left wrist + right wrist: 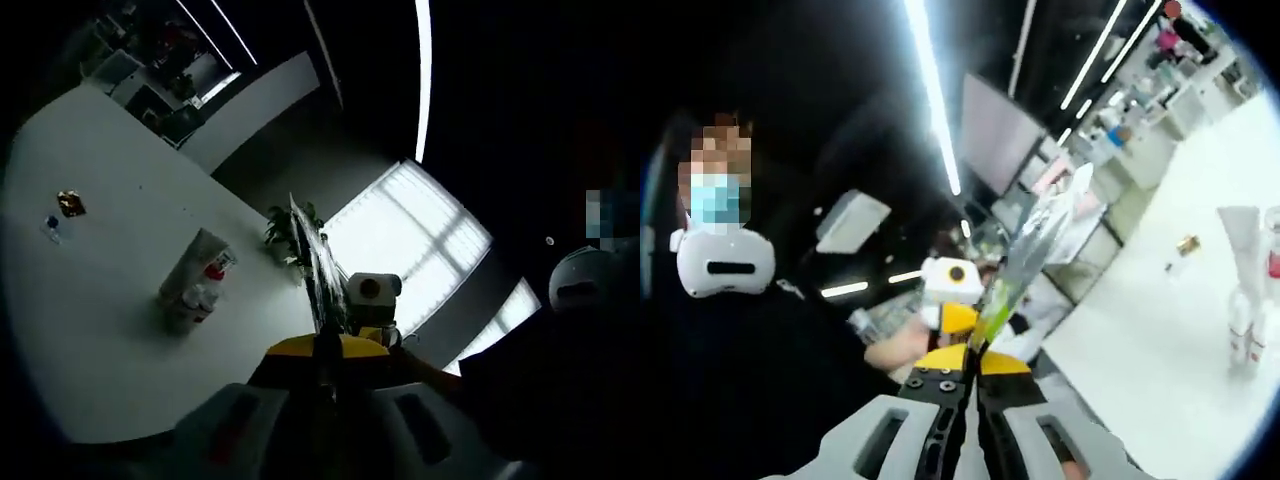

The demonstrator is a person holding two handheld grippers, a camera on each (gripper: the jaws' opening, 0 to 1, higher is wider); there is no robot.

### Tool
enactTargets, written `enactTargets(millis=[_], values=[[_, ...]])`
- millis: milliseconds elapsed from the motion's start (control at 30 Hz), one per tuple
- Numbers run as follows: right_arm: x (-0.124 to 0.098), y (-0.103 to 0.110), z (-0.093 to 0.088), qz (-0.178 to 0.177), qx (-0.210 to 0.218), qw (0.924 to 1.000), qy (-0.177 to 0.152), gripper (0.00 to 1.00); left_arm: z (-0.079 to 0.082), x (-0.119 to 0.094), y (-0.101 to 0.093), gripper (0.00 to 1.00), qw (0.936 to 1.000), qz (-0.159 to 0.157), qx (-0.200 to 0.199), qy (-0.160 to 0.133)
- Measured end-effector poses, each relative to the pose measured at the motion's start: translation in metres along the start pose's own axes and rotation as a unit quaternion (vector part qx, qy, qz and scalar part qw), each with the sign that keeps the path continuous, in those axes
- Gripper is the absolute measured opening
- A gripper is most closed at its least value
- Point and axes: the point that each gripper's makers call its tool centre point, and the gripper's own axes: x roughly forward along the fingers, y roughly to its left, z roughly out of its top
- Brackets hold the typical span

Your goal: Arrange the skincare products in the storage area until every visible bottle or jar stands upright without overlapping.

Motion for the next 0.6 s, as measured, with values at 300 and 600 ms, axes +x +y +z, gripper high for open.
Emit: enactTargets(millis=[300,600], values=[[0.002,-0.008,0.001,-0.025,-0.040,0.9989,0.007,0.02,-0.002,0.003,0.006,0.01,0.9994,0.021,-0.025,-0.008],[0.007,-0.016,-0.008,-0.052,-0.086,0.9946,0.028,0.40,0.001,0.005,0.001,0.01,0.9990,0.008,-0.040,-0.020]])
